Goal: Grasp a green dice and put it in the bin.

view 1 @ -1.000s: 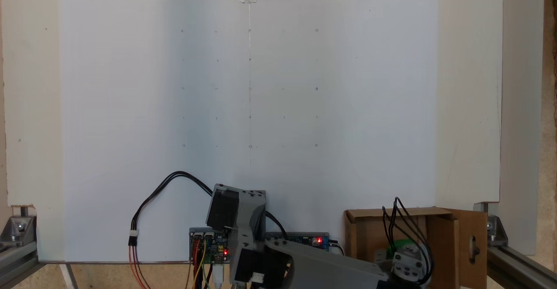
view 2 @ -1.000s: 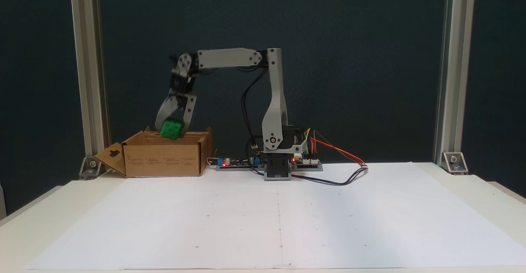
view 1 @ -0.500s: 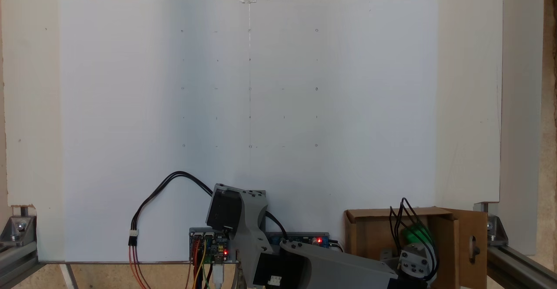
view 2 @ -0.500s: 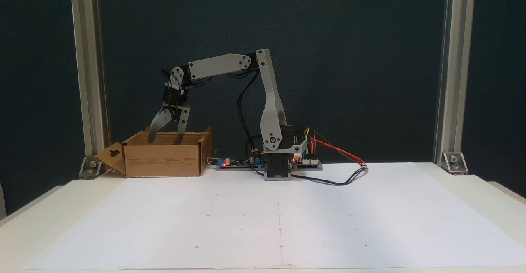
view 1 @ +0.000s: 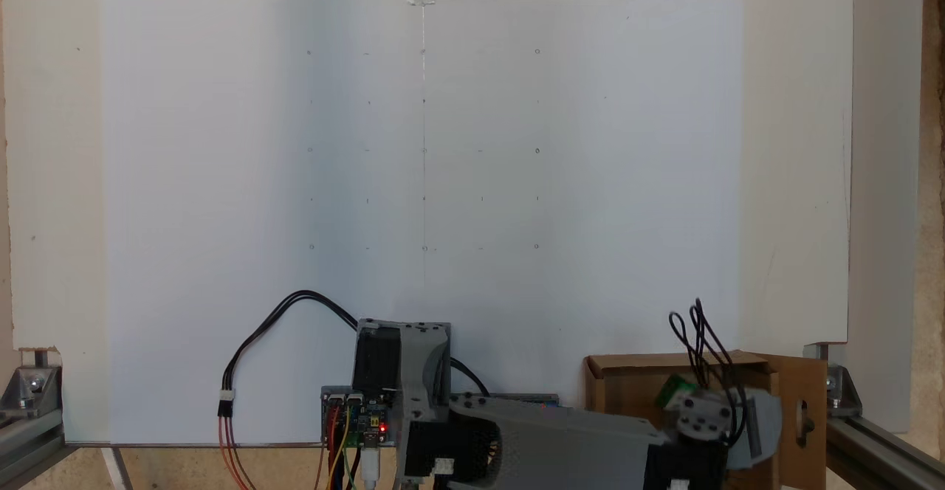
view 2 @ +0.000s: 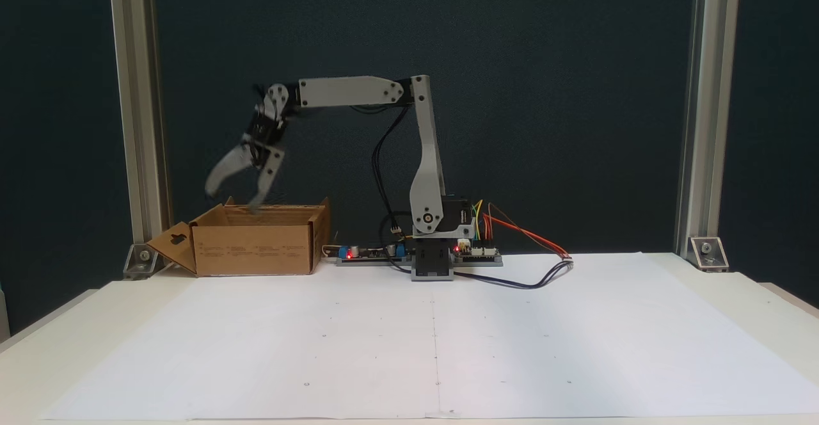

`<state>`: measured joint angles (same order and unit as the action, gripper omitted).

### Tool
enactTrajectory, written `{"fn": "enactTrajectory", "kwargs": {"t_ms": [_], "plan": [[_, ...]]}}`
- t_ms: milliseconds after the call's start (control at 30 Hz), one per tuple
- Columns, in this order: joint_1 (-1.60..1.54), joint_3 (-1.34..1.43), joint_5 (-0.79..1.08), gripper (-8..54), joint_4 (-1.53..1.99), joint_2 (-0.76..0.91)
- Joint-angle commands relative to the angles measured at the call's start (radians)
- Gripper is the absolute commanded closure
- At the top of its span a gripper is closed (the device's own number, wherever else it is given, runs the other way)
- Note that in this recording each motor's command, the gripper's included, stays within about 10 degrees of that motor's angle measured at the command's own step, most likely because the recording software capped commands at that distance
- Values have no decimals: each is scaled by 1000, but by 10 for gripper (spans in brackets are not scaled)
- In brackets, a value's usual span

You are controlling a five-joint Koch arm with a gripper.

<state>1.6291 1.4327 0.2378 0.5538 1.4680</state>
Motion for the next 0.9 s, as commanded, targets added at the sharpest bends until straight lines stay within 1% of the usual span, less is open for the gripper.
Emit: {"fn": "enactTrajectory", "kwargs": {"t_ms": [0, 100, 167, 333, 400, 567, 767, 867], "plan": [[-110, -64, -150, 100, -23, 46], [-229, -64, -189, 50, -20, 72], [-322, -64, -204, 39, -20, 97], [-586, -64, -229, 33, -21, 169], [-704, -63, -229, 15, -21, 204], [-1039, 8, -229, 12, -21, 288], [-1439, 210, -230, 11, -25, 483], [-1562, 307, -232, 12, -46, 563]]}}
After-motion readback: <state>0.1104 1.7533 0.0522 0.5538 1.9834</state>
